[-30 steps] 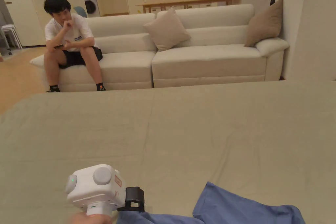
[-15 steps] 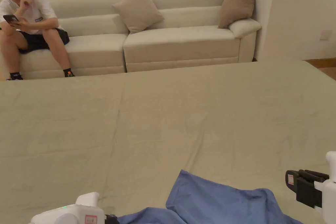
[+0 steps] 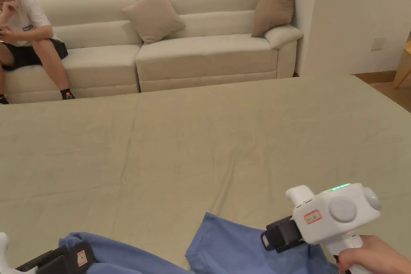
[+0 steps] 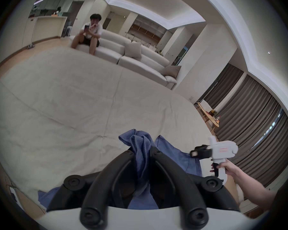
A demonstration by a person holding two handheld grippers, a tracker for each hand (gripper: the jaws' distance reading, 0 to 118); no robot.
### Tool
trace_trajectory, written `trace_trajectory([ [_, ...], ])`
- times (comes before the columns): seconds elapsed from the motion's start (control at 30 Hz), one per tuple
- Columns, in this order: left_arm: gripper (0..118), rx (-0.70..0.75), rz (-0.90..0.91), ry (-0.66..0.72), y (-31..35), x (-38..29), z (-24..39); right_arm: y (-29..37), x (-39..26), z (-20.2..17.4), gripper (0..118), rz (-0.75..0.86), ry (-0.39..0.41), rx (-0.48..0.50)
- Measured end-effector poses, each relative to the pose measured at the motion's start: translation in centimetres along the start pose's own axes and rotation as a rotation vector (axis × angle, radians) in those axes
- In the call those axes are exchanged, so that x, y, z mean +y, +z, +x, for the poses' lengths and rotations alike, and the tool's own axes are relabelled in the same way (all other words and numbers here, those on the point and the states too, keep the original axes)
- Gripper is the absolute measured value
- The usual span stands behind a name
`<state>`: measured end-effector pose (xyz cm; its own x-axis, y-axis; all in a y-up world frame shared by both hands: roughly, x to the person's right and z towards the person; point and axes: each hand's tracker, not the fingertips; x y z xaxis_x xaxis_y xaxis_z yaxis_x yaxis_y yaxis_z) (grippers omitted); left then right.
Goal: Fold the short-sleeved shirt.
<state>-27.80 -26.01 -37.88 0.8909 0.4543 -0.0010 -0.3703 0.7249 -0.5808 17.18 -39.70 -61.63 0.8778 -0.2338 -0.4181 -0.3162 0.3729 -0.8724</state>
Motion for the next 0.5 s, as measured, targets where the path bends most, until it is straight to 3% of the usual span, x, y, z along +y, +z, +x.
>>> trace_trajectory([
  [0.07, 11, 0.031, -0.018, -0.033, 0.3, -0.2, 0.2, -2.3, -0.7, -0.4, 108, -0.16, 0.018, -0.104],
  [0.1, 11, 0.028, -0.022, -0.032, 0.2, -0.4, 0.1, -2.1, -1.3, -1.6, 95, -0.094, 0.139, -0.228],
  [0.13, 11, 0.033, -0.028, -0.031, 0.1, -0.5, -0.1, -1.2, -1.6, -2.7, 90, -0.027, 0.216, -0.217],
  [0.17, 11, 0.039, -0.041, -0.019, 0.0, -0.7, -0.4, -0.8, -1.8, -3.3, 81, -0.056, 0.164, -0.203],
  [0.2, 11, 0.056, -0.045, -0.012, -0.2, -0.9, -0.6, -0.1, -2.6, -3.9, 63, -0.052, 0.139, -0.162],
  [0.27, 11, 0.074, -0.051, 0.002, -0.2, -1.1, -0.9, 0.7, -3.8, -4.5, 9, -0.037, 0.035, -0.083],
  [0.3, 11, 0.076, -0.05, 0.005, -0.1, -1.2, -1.0, 1.1, -4.5, -5.0, 9, -0.005, 0.026, -0.12],
  [0.37, 11, 0.091, -0.039, 0.0, 0.6, -1.2, -0.7, 3.4, -5.6, -5.6, 9, 0.119, 0.082, -0.175],
  [0.47, 11, 0.159, 0.041, -0.065, 3.0, 0.0, 0.0, 9.9, -6.7, -6.4, 9, 0.415, -0.059, -0.143],
  [0.5, 11, 0.177, 0.075, -0.066, 4.0, 0.7, 0.4, 12.8, -7.2, -7.2, 9, 0.529, -0.062, -0.126],
])
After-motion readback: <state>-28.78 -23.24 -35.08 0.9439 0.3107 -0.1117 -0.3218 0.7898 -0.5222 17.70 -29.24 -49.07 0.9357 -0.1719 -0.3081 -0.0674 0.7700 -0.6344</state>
